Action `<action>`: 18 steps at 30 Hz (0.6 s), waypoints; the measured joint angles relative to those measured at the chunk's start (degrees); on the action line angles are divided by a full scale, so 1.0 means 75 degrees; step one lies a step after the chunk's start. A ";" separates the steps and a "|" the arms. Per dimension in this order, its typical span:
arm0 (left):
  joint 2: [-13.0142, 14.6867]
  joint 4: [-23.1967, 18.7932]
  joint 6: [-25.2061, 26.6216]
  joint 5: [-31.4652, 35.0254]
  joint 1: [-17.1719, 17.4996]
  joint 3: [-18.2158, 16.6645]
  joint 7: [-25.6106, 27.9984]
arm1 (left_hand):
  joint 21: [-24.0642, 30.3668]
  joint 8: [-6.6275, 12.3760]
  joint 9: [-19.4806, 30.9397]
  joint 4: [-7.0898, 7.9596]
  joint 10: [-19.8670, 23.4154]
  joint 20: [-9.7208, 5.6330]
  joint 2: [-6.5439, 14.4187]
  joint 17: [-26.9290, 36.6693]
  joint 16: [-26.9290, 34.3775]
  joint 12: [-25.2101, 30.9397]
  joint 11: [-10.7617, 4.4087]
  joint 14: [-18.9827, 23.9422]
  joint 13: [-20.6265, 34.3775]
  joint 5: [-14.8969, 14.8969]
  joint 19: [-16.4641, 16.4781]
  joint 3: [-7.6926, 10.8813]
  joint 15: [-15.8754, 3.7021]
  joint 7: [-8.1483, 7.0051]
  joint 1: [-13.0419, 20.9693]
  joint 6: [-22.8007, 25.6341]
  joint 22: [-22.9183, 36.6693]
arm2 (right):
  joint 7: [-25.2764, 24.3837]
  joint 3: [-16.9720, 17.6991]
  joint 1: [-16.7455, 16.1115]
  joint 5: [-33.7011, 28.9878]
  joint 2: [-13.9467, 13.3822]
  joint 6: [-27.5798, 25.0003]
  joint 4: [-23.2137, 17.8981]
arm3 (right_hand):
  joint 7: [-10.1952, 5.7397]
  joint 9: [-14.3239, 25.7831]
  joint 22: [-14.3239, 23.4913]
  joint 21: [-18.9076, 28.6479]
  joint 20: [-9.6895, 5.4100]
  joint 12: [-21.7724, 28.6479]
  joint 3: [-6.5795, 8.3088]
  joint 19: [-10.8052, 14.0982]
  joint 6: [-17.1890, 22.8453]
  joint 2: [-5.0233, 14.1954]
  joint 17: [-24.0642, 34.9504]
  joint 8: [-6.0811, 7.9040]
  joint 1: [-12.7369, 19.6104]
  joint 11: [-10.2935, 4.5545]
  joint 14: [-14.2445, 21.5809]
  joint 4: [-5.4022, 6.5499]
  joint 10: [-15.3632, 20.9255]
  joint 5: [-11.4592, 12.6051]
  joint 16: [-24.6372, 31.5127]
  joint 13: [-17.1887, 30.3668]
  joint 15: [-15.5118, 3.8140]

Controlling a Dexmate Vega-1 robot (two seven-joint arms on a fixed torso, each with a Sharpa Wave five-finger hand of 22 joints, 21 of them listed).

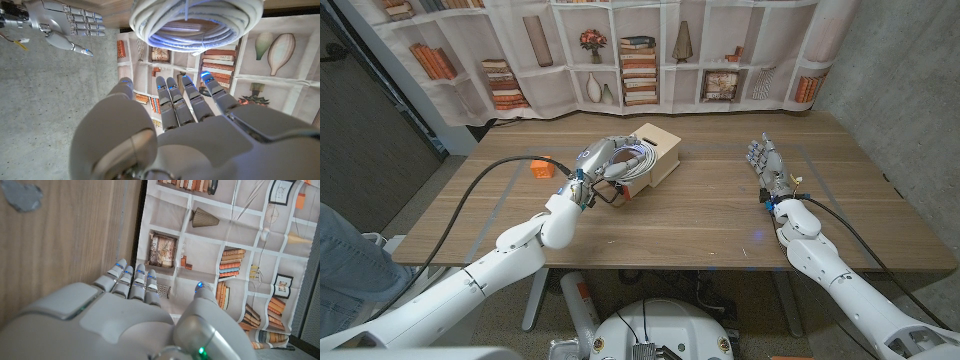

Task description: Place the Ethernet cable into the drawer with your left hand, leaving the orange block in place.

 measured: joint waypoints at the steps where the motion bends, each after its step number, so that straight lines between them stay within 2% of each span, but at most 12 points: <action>1: 0.0005 -0.0037 0.0025 0.0000 0.0018 -0.0013 0.0011 | 0.0000 0.0028 0.0000 0.0000 0.0000 -0.0003 0.0000 0.0000 0.0000 0.0000 0.0000 0.0000 0.0000 0.0000 -0.0057 0.0000 0.0000 -0.0010 0.0000 -0.0010 0.0000 | 0.0005 0.0002 -0.0001 0.0001 0.0000 0.0002 0.0000 | 0.0000 0.0000 0.0000 0.0000 0.0000 0.0000 0.0000 0.0000 0.0000 0.0000 0.0000 0.0000 0.0000 0.0000 0.0000 0.0000 0.0000 0.0000 0.0000 0.0000 0.0000; 12: 0.0059 -0.0320 0.0214 0.0083 0.0170 -0.0124 0.0087 | -0.0087 0.0032 0.0000 0.0046 -0.0031 -0.0033 0.0031 0.0000 0.0000 0.0034 -0.0024 -0.0115 0.0000 0.0000 -0.0188 0.0001 0.0004 -0.0025 -0.0030 -0.0057 -0.0001 | 0.0043 0.0003 -0.0003 0.0021 0.0003 0.0015 0.0008 | 0.0000 0.0000 0.0000 0.0000 0.0000 0.0000 0.0001 0.0000 0.0000 0.0000 0.0000 0.0000 0.0000 0.0000 0.0000 0.0001 0.0000 0.0000 0.0000 0.0000 0.0000; 18: 0.0083 -0.0447 0.0298 0.0129 0.0225 -0.0171 0.0111 | -0.0167 0.0032 -0.0001 0.0045 -0.0219 0.0109 0.0031 0.0000 0.0000 0.0034 0.0000 -0.0259 0.0000 0.0044 -0.0383 0.0000 0.0013 -0.0029 -0.0030 -0.0220 -0.0001 | 0.0053 0.0002 -0.0011 0.0024 0.0006 0.0023 0.0010 | 0.0000 0.0000 0.0000 0.0000 0.0000 0.0000 0.0001 0.0000 0.0000 0.0000 0.0000 0.0000 0.0000 0.0000 0.0000 0.0001 0.0000 0.0000 0.0000 0.0000 0.0000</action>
